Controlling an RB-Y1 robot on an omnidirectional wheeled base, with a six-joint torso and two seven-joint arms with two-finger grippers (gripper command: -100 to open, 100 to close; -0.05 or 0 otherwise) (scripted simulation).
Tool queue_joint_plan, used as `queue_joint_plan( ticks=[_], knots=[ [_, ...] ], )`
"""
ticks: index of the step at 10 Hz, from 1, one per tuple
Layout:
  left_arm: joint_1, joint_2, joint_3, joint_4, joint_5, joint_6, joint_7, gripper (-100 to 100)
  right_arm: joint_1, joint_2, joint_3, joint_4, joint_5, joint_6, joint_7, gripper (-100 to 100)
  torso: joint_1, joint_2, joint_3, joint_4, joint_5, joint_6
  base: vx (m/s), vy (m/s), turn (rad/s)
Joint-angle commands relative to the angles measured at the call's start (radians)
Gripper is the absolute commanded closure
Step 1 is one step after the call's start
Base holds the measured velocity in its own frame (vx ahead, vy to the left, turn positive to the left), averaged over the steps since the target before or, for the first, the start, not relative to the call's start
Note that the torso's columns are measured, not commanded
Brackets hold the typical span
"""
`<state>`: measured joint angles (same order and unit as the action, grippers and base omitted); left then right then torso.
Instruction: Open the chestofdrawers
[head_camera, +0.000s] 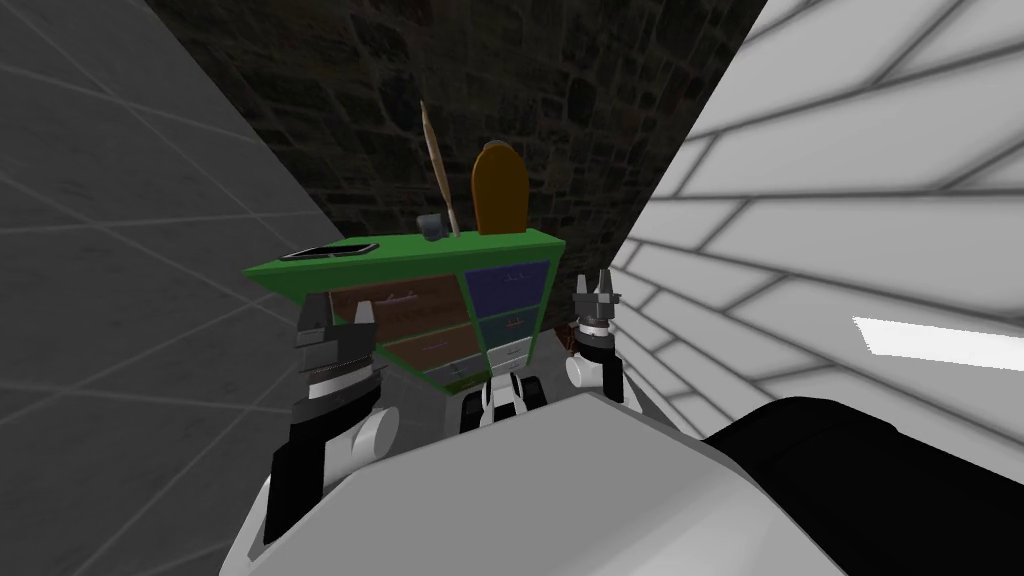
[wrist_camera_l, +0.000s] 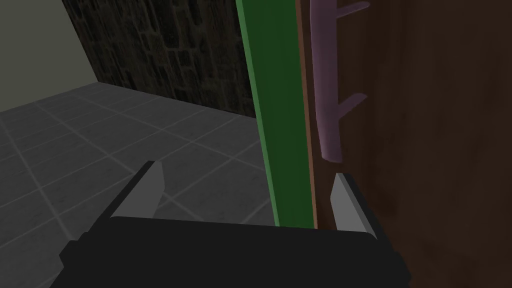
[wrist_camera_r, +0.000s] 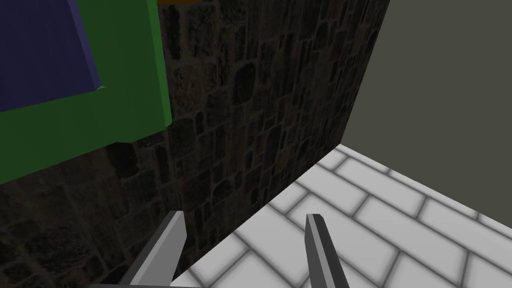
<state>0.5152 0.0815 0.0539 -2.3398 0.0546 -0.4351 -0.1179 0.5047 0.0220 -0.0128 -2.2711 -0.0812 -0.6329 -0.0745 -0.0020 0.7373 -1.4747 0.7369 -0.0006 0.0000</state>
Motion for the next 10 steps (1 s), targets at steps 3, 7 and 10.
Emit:
queue_joint_plan(
  ticks=[3, 7, 10],
  knots=[
    [-0.021, 0.055, -0.006, 0.114, -0.015, -0.031, -0.009, -100, 0.0, 0.0, 0.0, 0.0, 0.0, 0.0, 0.0, 0, 0.001, 0.0, -0.002, 0.001, 0.0, 0.0, -0.003, -0.11, -0.003],
    [-0.04, 0.071, -0.01, 0.21, -0.027, -0.057, -0.016, -100, 0.0, 0.0, 0.0, 0.0, 0.0, 0.0, 0.0, 0, 0.001, 0.001, -0.001, 0.001, 0.0, 0.0, -0.008, -0.086, -0.002],
    [-0.056, 0.075, -0.013, 0.287, -0.036, -0.076, -0.021, -100, 0.0, 0.0, 0.0, 0.0, 0.0, 0.0, 0.0, 0, 0.001, -0.003, -0.003, 0.0, 0.001, 0.002, -0.008, -0.1, 0.004]
  ],
)
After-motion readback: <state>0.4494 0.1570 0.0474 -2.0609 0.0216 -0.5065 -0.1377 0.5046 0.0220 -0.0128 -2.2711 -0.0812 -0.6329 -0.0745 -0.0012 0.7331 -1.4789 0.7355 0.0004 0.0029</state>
